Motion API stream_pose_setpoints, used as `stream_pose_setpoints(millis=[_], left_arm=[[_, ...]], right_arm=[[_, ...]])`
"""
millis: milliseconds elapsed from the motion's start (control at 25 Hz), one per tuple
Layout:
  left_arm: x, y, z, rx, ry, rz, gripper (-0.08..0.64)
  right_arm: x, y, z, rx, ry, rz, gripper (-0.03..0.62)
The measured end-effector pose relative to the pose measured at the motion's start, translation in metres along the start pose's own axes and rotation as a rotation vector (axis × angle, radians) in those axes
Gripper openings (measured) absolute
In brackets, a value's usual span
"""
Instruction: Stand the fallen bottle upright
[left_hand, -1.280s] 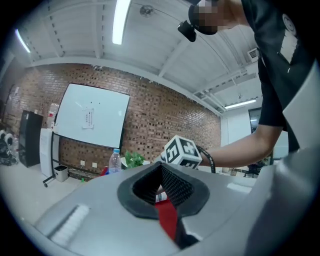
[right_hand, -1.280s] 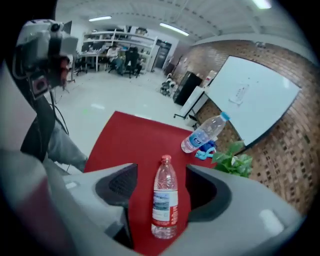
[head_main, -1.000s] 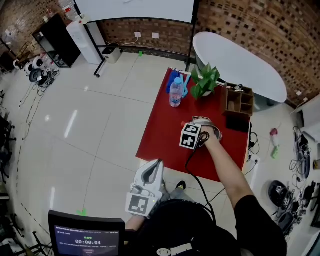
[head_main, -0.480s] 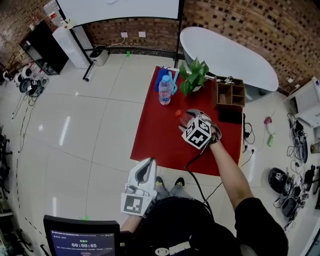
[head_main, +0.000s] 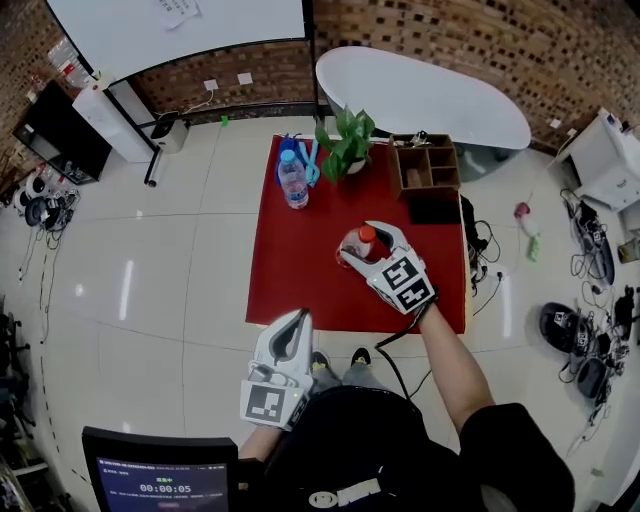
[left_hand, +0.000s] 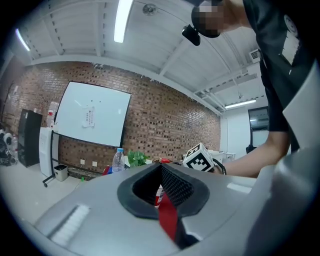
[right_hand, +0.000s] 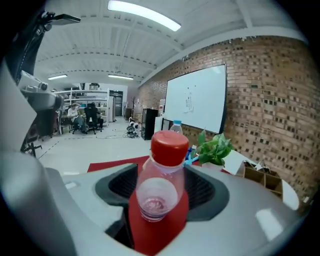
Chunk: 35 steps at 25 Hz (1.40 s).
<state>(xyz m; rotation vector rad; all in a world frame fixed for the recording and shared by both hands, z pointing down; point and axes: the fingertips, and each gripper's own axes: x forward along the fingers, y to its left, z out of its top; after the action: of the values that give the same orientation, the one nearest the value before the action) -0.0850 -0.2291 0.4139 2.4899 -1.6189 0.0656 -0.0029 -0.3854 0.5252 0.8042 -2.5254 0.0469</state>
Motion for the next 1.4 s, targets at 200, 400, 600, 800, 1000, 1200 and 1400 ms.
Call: stream_pose_setpoints(millis=[200,400,600,800,1000,1200,1400], left_arm=[[-0.001,-0.001,0.003,0.007,-0.007,0.01,0.006],[-0.007,0.001,0.008,0.02,-0.012,0.032,0.006],[-0.012,0.005,0.009,0.02,-0.019,0.052,0.006],[-0.017,0.004,0.009,0.012,-0.03,0.04,0.006],[-0.015,-0.001,0.011,0.011,-0.032,0.034,0.006],[-0.014,-0.008,0.013,0.006,-0.042,0.005,0.006],[-0.01,-0.019,0.014,0.006,-0.058,-0.04,0.006]], right_arm=[[0.006,0.007,0.003,-0.038,0.016,0.008,0.293],[0.015,0.009,0.007,-0.037,0.038,0.021,0.293],[0.018,0.013,0.009,-0.051,0.059,0.04,0.293],[0.009,0.014,0.011,-0.031,0.038,0.036,0.293],[-0.005,0.008,0.017,0.008,0.003,0.02,0.299],[-0.032,0.005,0.021,0.048,-0.043,-0.007,0.301],[-0.074,0.02,0.037,0.166,-0.166,-0.011,0.301]])
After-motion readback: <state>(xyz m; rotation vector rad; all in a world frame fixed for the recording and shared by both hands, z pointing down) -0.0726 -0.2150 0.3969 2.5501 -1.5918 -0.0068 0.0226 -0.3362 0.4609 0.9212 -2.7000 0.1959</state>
